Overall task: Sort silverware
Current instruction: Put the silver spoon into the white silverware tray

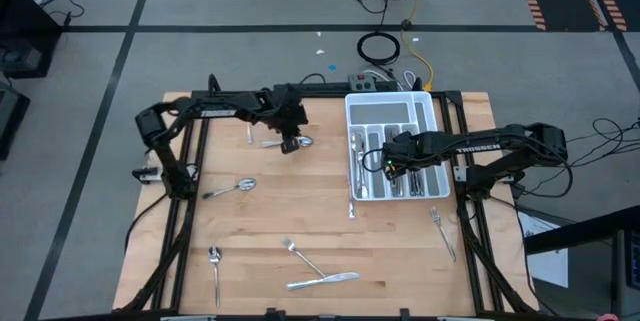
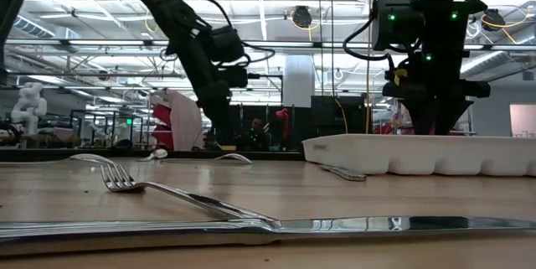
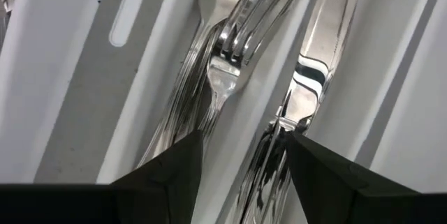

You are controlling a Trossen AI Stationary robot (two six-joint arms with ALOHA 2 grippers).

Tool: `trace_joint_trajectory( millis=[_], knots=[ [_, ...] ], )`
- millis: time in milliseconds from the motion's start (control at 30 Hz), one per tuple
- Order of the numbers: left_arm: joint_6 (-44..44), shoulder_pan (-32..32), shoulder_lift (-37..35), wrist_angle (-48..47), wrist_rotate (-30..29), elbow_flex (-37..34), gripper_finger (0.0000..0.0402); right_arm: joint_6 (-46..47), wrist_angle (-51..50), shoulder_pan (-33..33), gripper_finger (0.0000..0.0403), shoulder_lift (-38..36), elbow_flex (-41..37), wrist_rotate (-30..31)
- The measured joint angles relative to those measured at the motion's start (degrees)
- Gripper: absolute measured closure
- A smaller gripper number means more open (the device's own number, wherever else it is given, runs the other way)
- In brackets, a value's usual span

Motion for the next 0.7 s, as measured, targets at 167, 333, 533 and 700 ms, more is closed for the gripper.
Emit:
trace_joint_trajectory(
  millis=[167,333,533,700],
  knots=[
    [3.2,-0.2,3.4,-5.7,0.7,2.4,0.0330,-1.3,0.1,0.0,0.0206,0.0,0.0,0.0],
    [6.1,-0.2,4.5,-12.0,-1.0,2.7,0.0330,-3.0,0.1,0.0,0.0206,0.0,0.0,0.0],
    [6.1,-0.1,5.3,-6.2,-1.2,2.8,0.0330,-4.8,0.1,0.0,0.0206,0.0,0.0,0.0],
    [7.0,-0.4,9.0,-8.1,0.1,3.0,0.0330,-5.8,0.1,0.0,0.0206,0.0,0.0,0.0]
  ],
)
